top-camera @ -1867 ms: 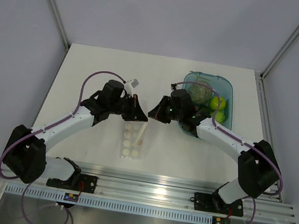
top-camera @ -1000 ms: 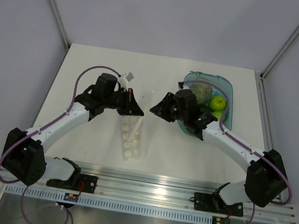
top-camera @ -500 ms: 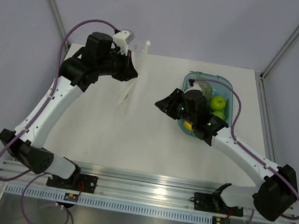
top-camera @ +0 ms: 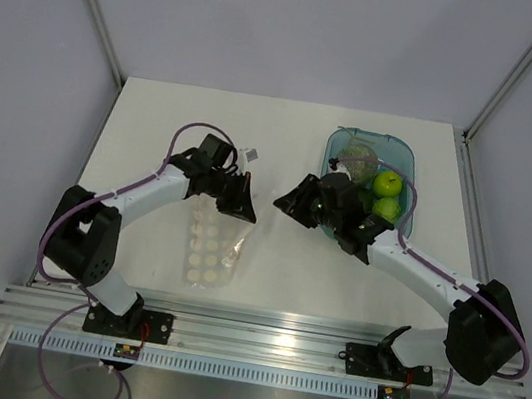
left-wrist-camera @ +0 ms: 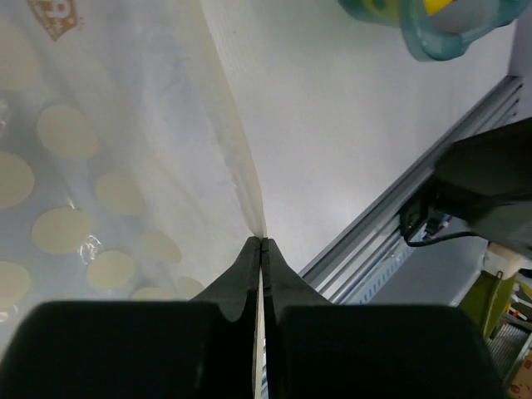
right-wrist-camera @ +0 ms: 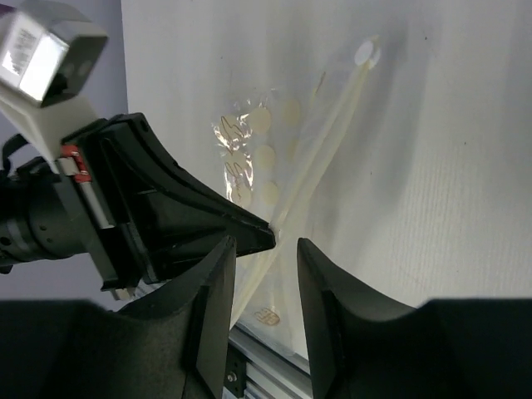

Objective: Place the food in the zip-top bag and seal the zipper
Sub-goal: Open the zipper of the food storage bag.

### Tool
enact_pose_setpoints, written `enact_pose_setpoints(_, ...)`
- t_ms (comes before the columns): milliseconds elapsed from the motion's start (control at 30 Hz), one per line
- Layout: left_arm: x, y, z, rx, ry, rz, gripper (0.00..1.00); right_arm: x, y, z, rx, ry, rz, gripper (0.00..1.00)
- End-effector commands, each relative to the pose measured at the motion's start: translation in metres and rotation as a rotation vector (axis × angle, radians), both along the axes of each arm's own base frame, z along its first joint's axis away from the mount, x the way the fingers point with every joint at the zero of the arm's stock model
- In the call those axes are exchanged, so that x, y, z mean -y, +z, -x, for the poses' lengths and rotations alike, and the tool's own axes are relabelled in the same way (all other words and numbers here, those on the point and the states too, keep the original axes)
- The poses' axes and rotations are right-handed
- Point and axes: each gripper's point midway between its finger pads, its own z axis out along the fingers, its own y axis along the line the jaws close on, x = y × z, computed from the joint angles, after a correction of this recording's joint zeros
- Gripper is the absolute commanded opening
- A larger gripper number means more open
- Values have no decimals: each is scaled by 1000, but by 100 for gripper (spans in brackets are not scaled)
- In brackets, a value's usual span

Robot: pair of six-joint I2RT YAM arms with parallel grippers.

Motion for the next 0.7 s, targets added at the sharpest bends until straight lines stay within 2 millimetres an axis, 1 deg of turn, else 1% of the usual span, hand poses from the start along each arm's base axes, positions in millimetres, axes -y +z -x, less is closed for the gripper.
enact_pose_setpoints(0, 30, 58, -18, 142, -33, 227, 0, -17, 6, -2, -11, 25, -109, 43)
enact_pose_setpoints(33, 30, 59, -18, 144, -34, 229, 0, -19, 0, -2, -28, 29, -105, 43)
enact_pose_setpoints(267, 26, 65, -17, 144, -13, 247, 0, -23, -16, 1, -90, 25, -124, 42)
enact_pose_setpoints(467, 25, 65, -15, 137, -16, 256, 0, -26, -17, 0, -97, 26, -137, 42)
enact_pose_setpoints(500, 24, 66, -14, 137, -17, 258, 0, -27, -18, -1, -98, 25, -136, 41)
enact_pose_setpoints(567, 24, 67, -14, 140, -18, 260, 0, -27, -19, -2, -100, 22, -136, 34)
enact_pose_setpoints(667, 24, 69, -12, 143, -25, 265, 0, -28, -21, -5, -97, 13, -140, 32)
